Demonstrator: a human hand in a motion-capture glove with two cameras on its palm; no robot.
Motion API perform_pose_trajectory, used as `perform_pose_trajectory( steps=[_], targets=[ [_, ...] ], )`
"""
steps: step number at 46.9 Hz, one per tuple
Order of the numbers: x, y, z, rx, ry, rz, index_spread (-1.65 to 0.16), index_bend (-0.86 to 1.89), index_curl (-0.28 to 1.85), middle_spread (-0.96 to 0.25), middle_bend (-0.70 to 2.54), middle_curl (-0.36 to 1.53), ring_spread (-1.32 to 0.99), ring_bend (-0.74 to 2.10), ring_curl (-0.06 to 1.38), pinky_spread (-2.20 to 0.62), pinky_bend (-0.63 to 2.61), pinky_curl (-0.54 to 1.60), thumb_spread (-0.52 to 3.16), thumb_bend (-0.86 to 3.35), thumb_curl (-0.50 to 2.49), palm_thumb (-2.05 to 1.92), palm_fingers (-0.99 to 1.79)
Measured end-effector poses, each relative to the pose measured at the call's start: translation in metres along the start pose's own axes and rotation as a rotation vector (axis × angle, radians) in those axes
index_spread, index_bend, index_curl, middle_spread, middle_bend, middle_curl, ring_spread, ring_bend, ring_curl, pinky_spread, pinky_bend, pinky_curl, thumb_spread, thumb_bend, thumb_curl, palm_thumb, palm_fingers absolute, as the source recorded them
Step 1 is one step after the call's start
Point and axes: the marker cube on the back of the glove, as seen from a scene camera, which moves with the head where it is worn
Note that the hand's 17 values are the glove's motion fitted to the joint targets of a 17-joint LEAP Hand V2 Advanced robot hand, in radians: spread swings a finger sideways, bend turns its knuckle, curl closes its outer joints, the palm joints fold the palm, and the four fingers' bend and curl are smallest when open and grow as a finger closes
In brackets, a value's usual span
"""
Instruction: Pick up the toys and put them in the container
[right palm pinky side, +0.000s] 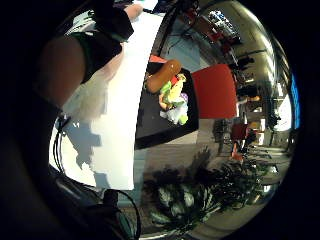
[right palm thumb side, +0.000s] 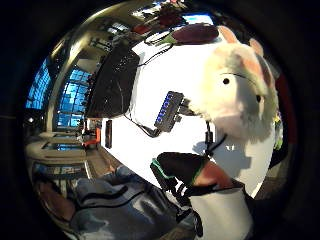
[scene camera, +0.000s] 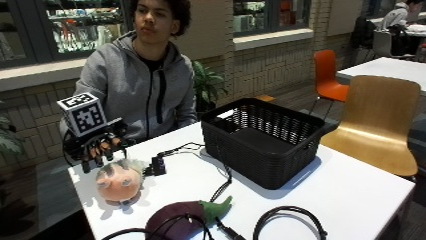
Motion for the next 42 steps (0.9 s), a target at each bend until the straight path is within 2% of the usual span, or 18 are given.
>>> perform_pose_trajectory(
  steps=[6, 15, 27, 33, 42],
  targets=[
    [-0.005, -0.009, -0.001, 0.016, 0.008, -0.016, -0.19, 0.03, 0.01, 0.02, 0.13, 0.04, -0.05, 0.26, 0.06, 0.02, 0.92, 0.25, 0.68, 0.0, 0.08, 0.03, -0.1],
    [-0.017, -0.01, -0.009, 0.036, 0.033, -0.031, -0.24, 0.07, 0.04, 0.03, 0.16, 0.1, -0.07, 0.31, 0.12, 0.02, 1.02, 0.31, 0.91, -0.02, 0.15, 0.02, -0.16],
    [-0.011, -0.013, -0.01, 0.01, 0.053, 0.019, -0.26, 0.09, 0.08, 0.03, 0.16, 0.16, -0.08, 0.33, 0.17, 0.02, 1.01, 0.32, 1.02, -0.02, 0.22, 0.0, -0.17],
    [-0.002, -0.025, 0.002, -0.068, 0.055, 0.091, -0.26, 0.07, 0.09, 0.03, 0.15, 0.18, -0.07, 0.32, 0.18, 0.02, 1.03, 0.33, 1.02, -0.03, 0.25, -0.01, -0.2],
    [0.003, -0.045, 0.024, -0.183, 0.058, 0.103, -0.26, 0.1, 0.11, 0.04, 0.12, 0.18, -0.05, 0.19, 0.18, 0.03, 1.04, 0.33, 1.0, -0.03, 0.28, -0.01, -0.32]
  ],
)
